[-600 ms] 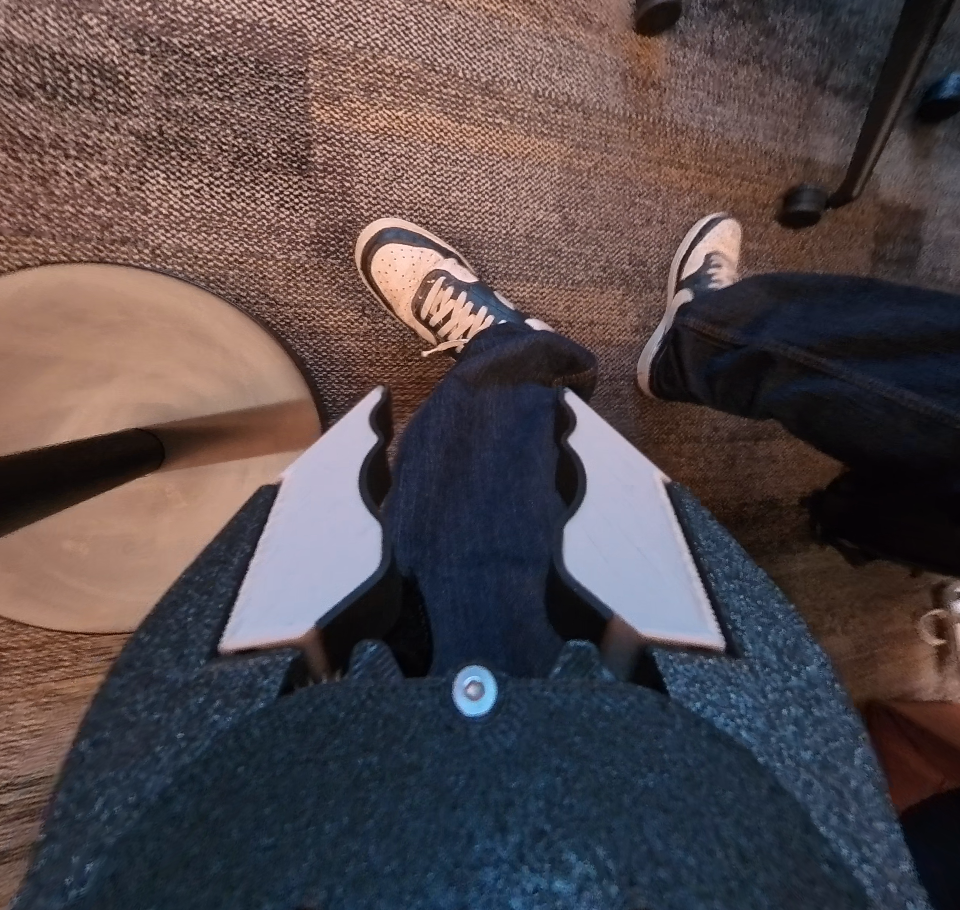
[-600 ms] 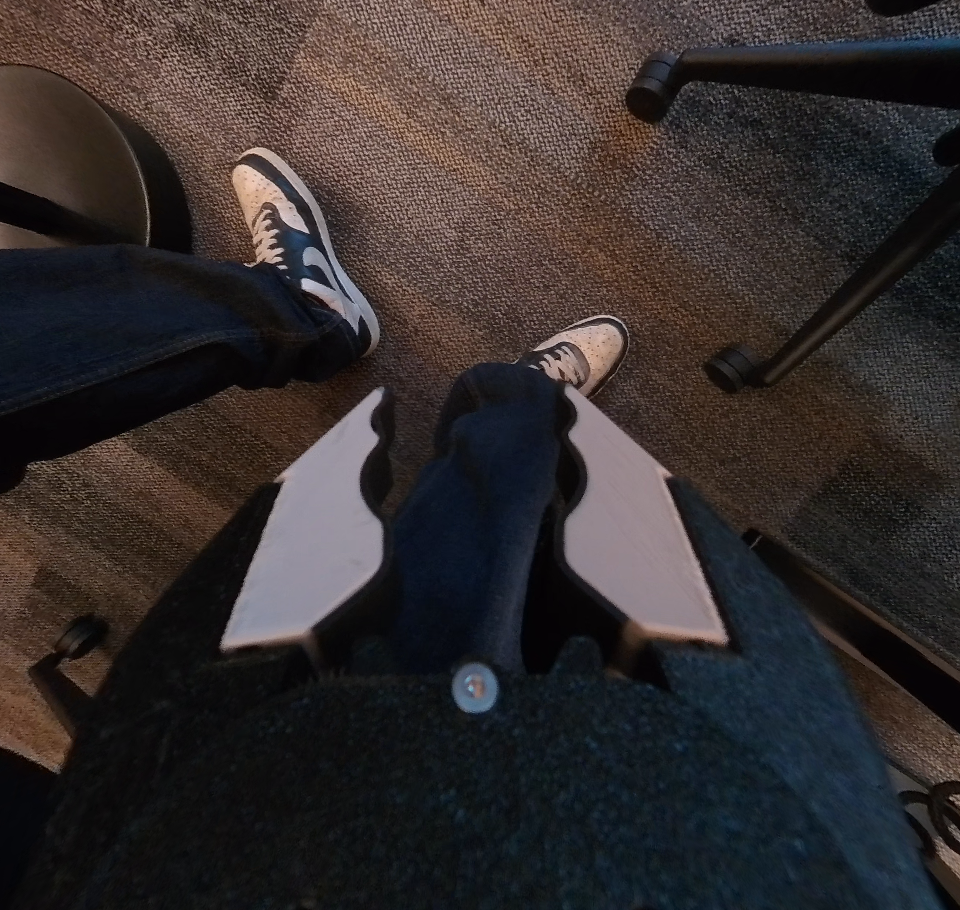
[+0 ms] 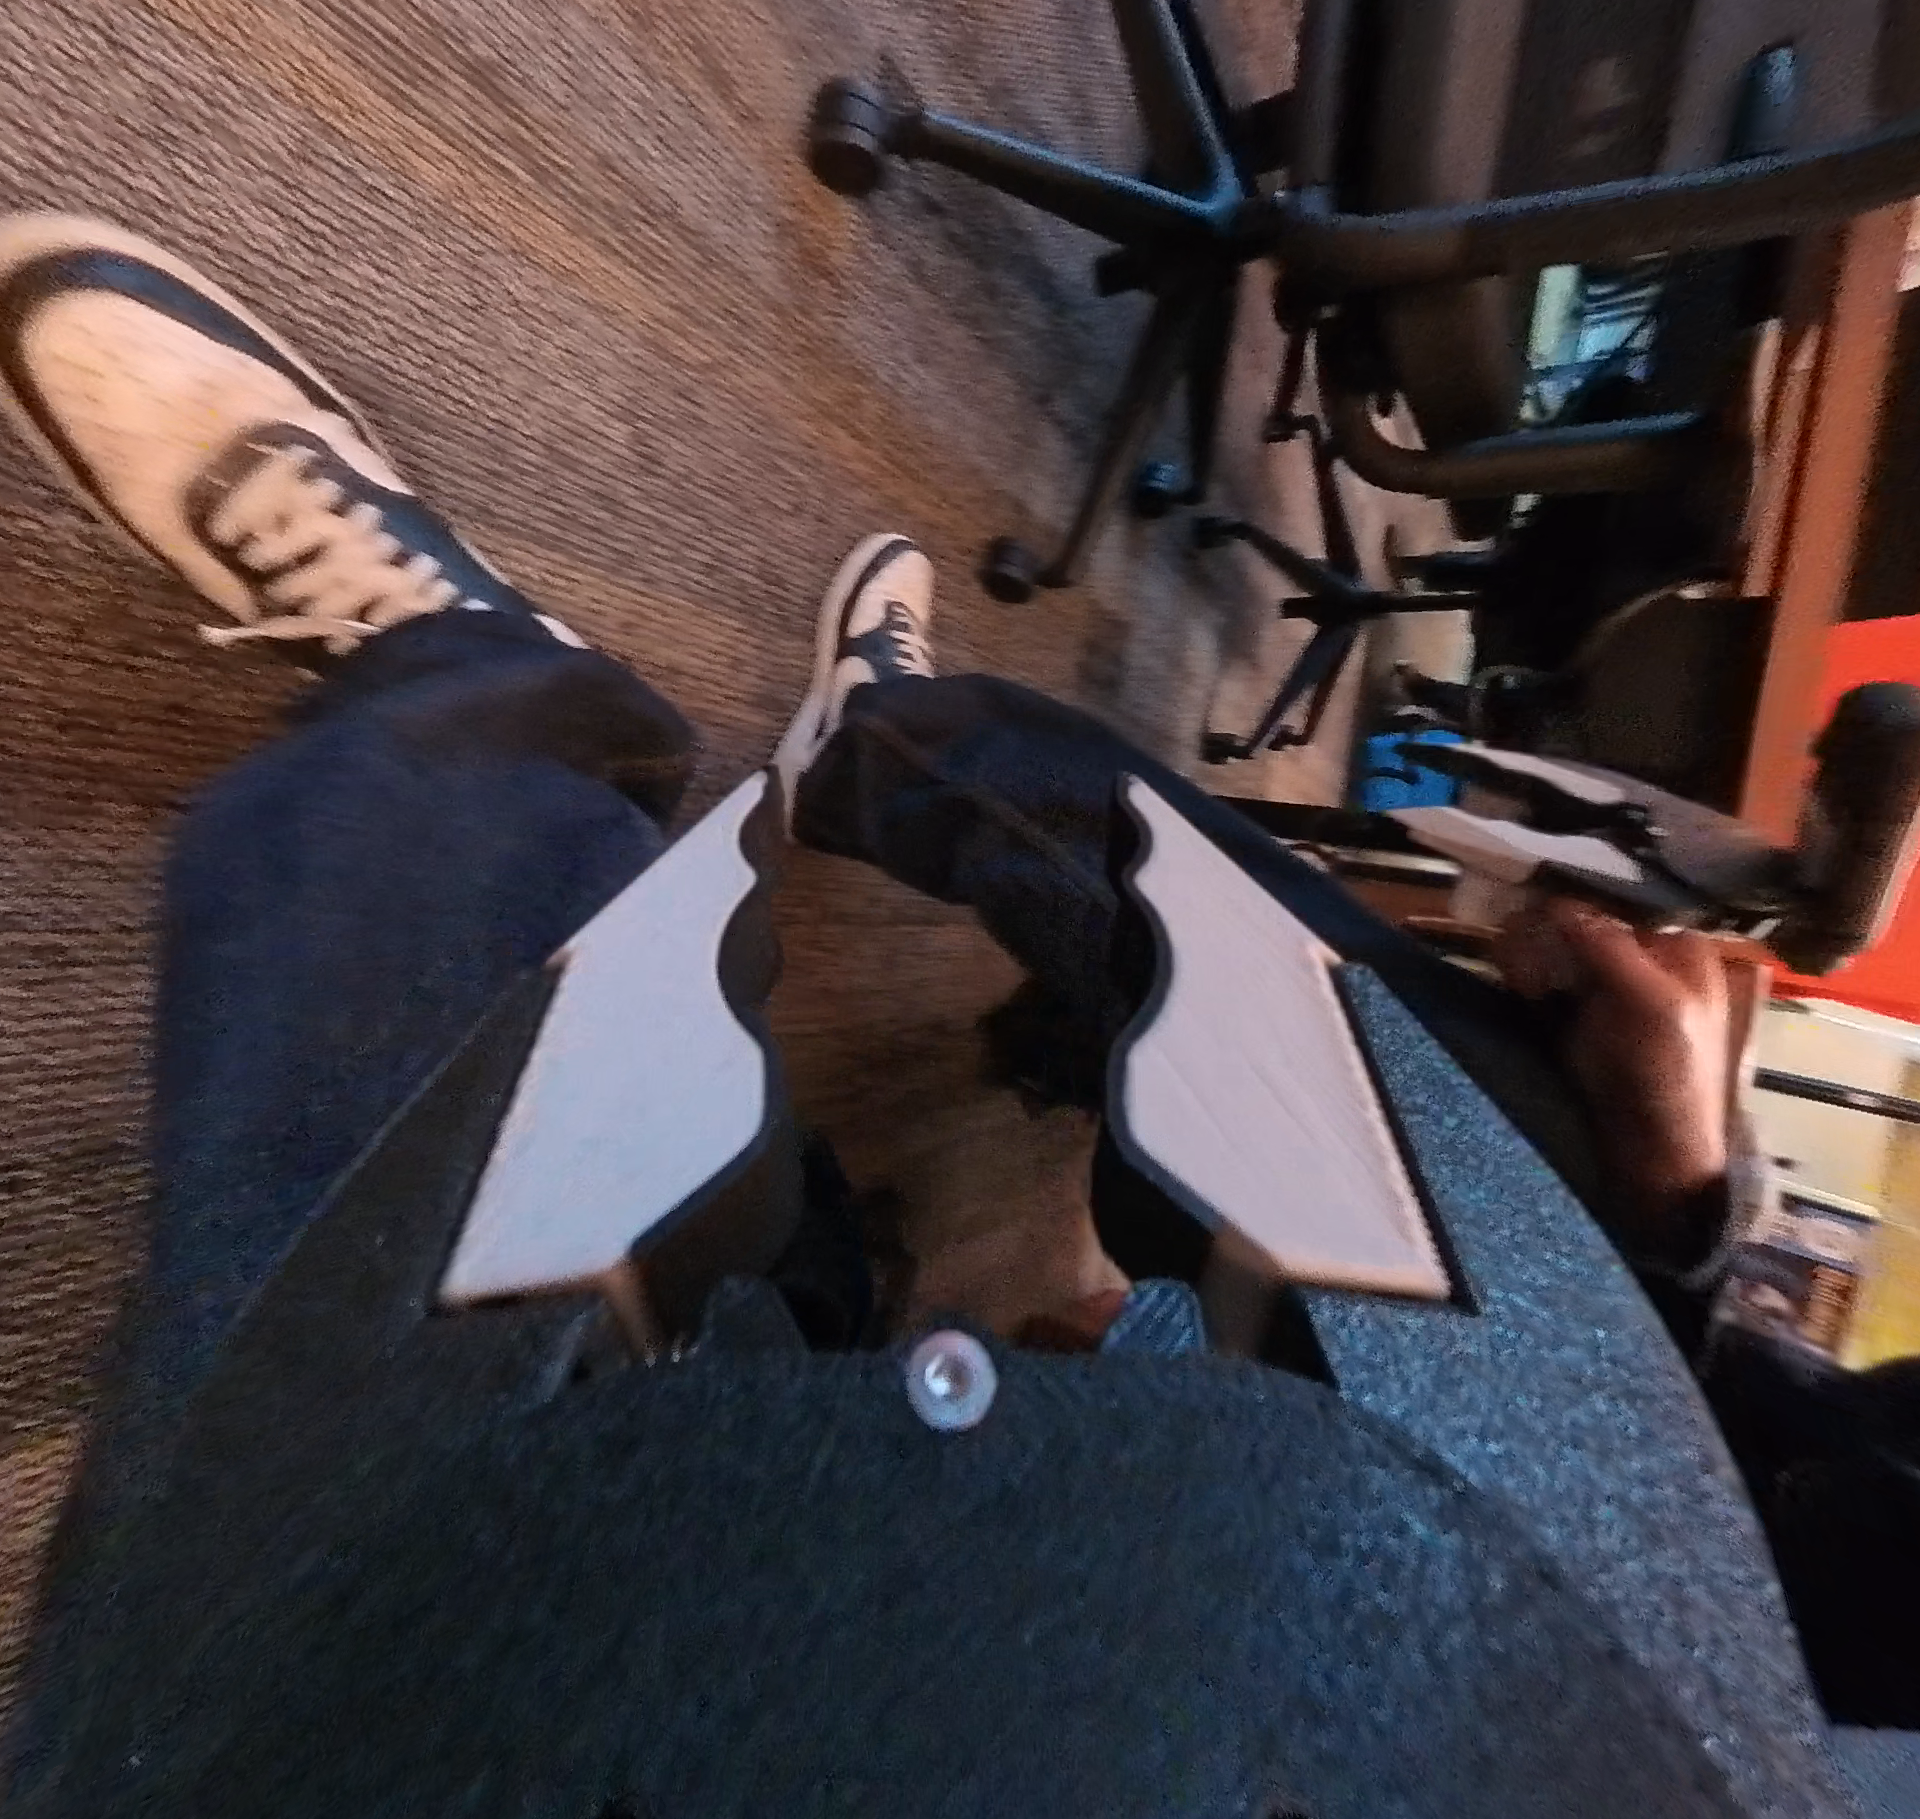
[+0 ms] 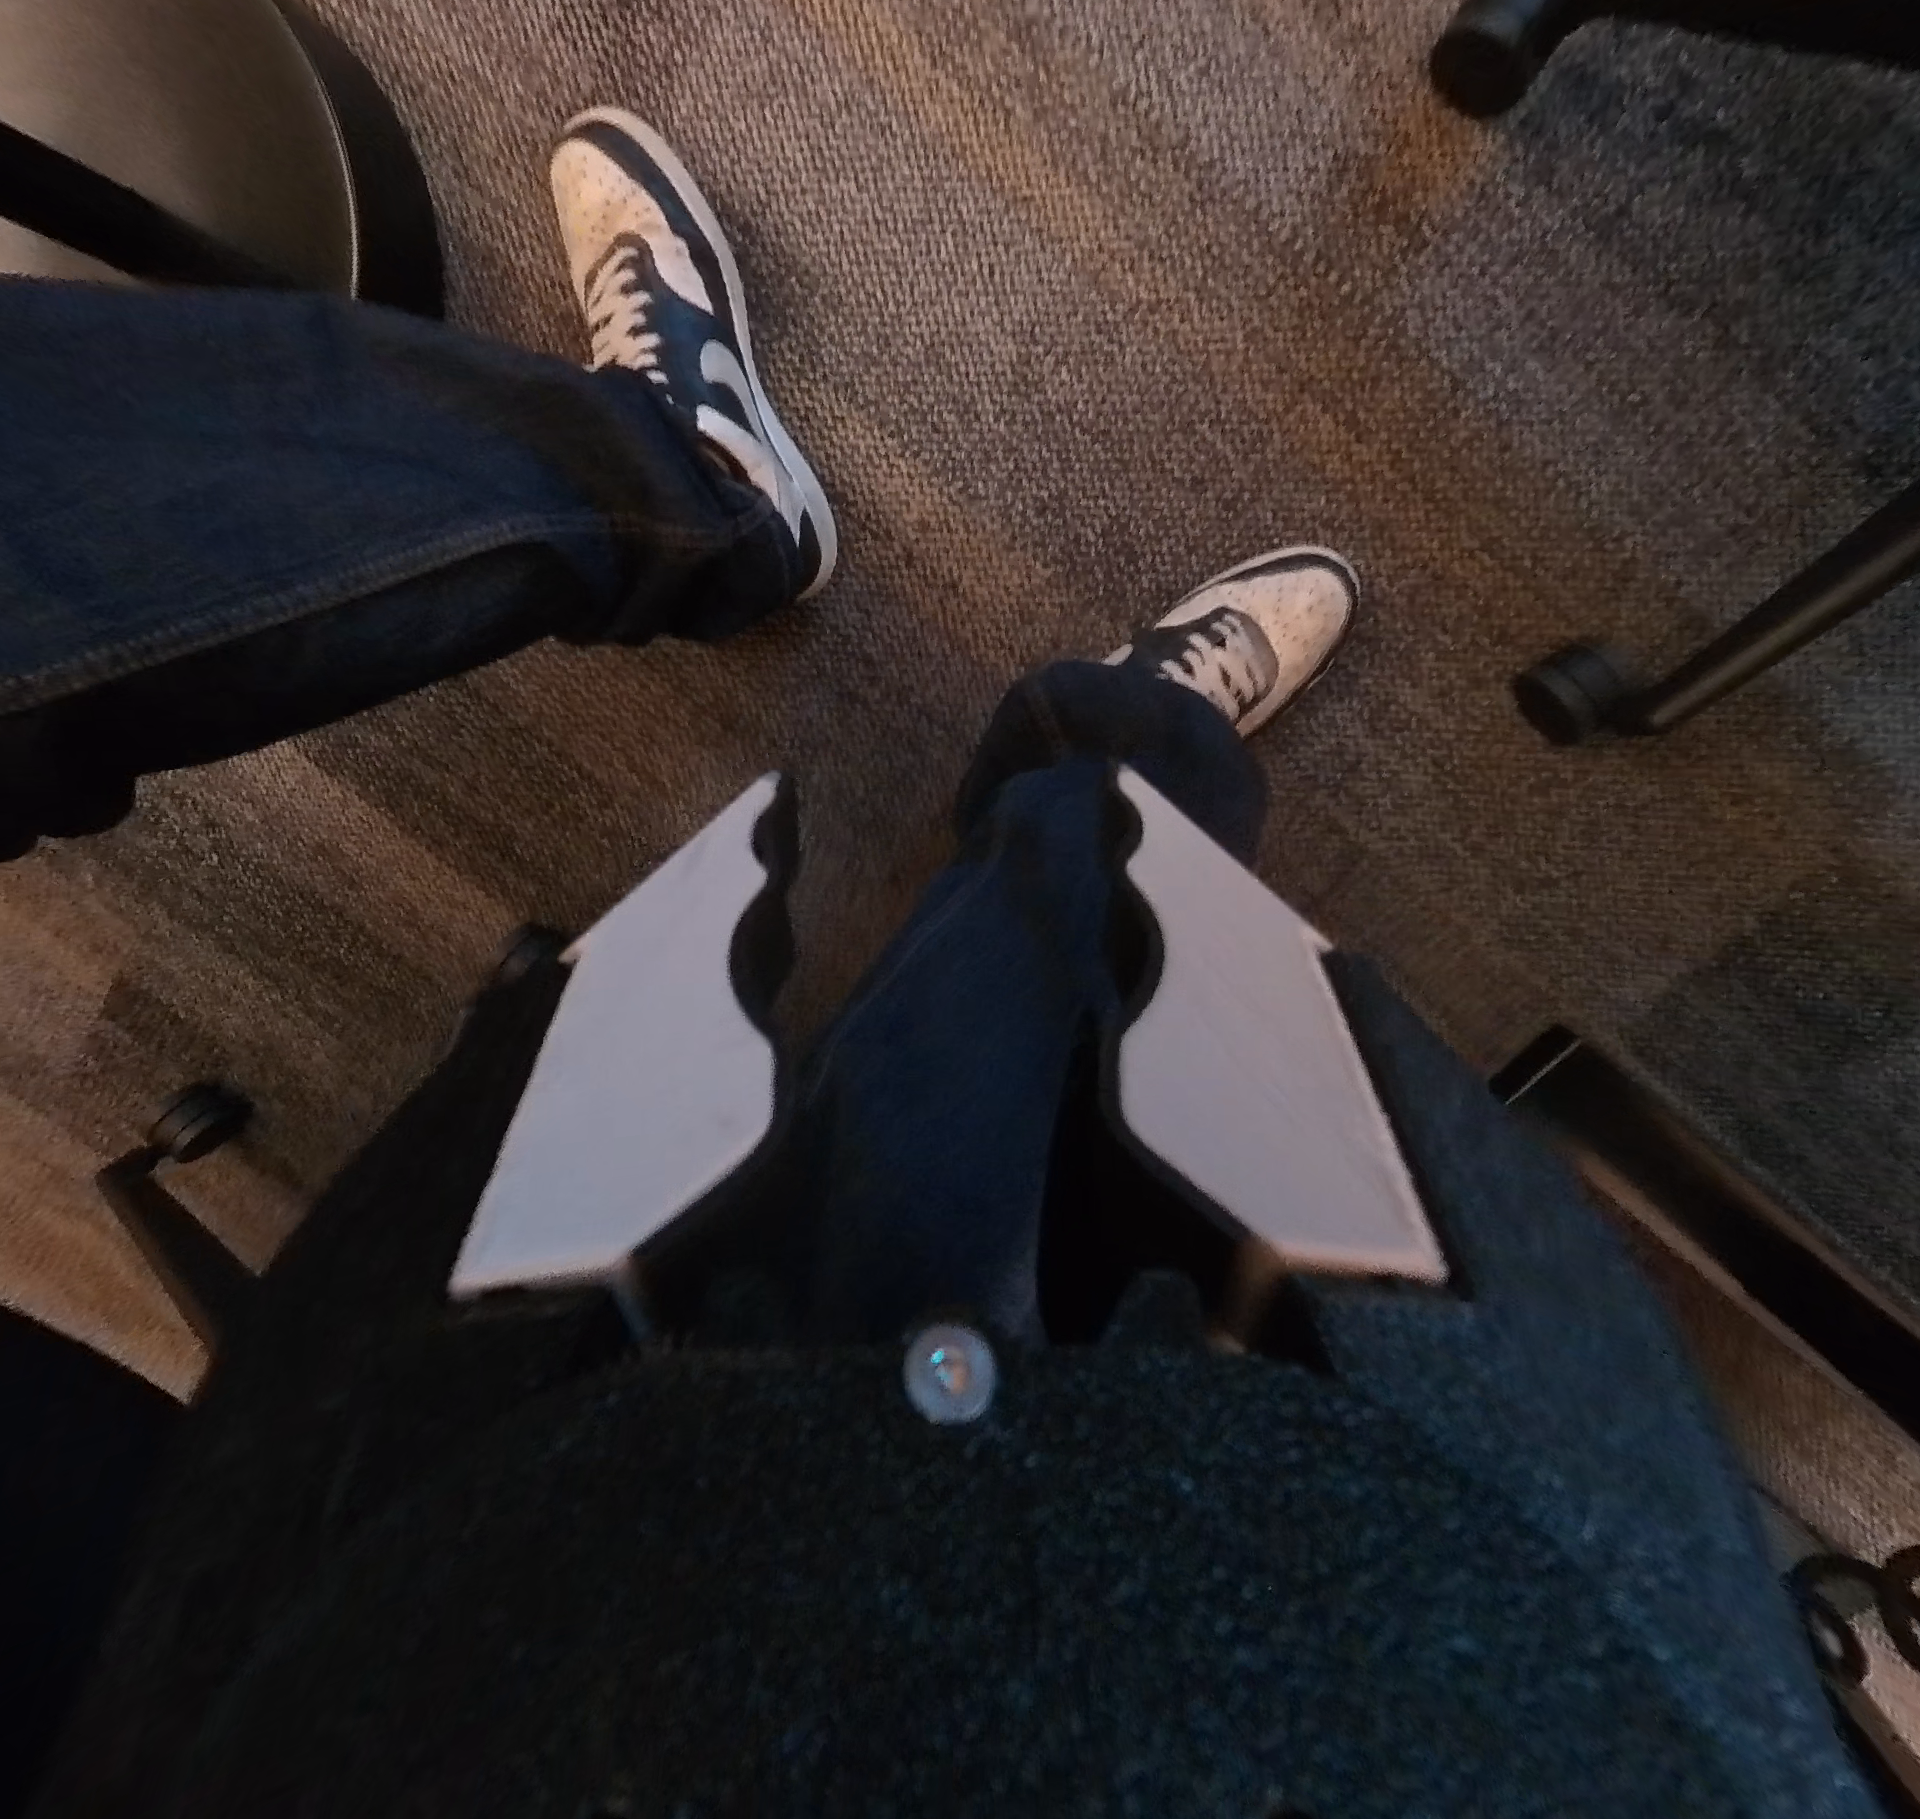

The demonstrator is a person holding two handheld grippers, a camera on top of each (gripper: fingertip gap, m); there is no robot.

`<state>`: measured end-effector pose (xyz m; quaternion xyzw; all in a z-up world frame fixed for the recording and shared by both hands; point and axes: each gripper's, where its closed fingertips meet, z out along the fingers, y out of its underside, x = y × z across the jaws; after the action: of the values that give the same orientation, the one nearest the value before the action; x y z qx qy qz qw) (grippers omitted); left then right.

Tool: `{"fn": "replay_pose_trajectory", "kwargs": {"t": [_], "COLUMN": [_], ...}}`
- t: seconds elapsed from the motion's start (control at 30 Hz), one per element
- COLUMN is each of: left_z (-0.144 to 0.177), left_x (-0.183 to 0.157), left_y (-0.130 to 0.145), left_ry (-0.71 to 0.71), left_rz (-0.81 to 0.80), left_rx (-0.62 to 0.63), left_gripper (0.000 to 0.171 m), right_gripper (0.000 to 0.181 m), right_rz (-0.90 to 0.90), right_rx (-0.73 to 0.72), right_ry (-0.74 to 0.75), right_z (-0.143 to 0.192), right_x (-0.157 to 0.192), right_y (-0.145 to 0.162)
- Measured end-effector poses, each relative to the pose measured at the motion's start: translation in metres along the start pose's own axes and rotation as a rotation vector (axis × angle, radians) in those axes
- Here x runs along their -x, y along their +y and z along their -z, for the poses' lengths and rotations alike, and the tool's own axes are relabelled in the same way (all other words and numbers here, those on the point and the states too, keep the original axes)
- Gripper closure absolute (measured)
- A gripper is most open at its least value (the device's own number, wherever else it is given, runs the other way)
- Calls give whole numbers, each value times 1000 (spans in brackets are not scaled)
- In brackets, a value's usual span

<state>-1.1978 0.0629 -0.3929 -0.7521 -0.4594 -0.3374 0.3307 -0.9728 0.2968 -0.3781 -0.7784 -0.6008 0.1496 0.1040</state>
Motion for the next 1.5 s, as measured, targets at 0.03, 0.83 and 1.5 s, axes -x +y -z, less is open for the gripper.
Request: {"fn": "replay_pose_trajectory", "kwargs": {"t": [0.03, 0.83, 1.5], "left_z": [-3, 94, 303], "left_x": [-4, -324, -517], "left_y": [4, 231, 371], "left_ry": [16, 352, 741], "left_rz": [9, -566, -1079], "left_rx": [13, 163, -68], "left_gripper": [110, 131, 163], "right_gripper": [124, 151, 119], "right_rz": [-11, -137, -340], "right_rx": [12, -850, -1104], "right_ry": [-4, -212, -484], "right_z": [-1, 237, 573], "right_x": [0, 150, 288], "right_y": [5, 103, 217]}}
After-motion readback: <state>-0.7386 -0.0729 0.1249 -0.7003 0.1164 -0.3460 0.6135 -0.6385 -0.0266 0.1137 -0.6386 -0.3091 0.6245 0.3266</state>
